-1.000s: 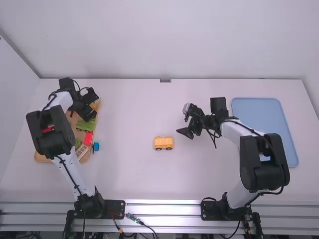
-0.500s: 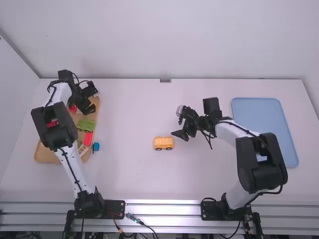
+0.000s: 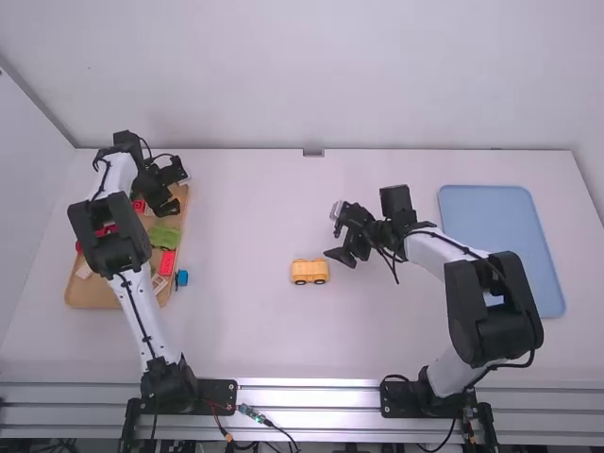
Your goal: Assemble lego blocks to make yellow taxi
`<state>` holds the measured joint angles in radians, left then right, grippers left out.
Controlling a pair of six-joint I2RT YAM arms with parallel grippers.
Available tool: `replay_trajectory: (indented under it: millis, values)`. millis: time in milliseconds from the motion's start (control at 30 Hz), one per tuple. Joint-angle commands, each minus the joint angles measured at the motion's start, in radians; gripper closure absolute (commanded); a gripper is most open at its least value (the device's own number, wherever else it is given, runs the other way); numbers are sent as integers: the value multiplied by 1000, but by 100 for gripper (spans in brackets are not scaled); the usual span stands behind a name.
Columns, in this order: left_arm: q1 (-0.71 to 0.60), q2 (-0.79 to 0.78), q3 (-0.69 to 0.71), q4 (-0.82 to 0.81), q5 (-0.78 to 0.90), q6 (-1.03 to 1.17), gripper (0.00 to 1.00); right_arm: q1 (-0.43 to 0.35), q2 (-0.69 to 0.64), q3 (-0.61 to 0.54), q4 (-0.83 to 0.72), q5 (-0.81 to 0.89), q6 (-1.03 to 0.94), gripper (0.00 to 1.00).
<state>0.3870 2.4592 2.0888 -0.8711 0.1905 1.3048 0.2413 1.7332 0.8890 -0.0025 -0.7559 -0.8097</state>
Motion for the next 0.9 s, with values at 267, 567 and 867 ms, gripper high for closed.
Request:
replay_trajectory:
  millis: [267, 567, 867]
  values:
    - [12, 2, -57, 31, -61, 20, 17, 3, -24, 15, 1, 21, 8, 1]
    - [30, 2, -81, 55, -67, 19, 27, 2, -24, 15, 2, 21, 10, 1]
    - [29, 2, -80, 49, -111, 20, 36, 1, -24, 15, 2, 21, 8, 1]
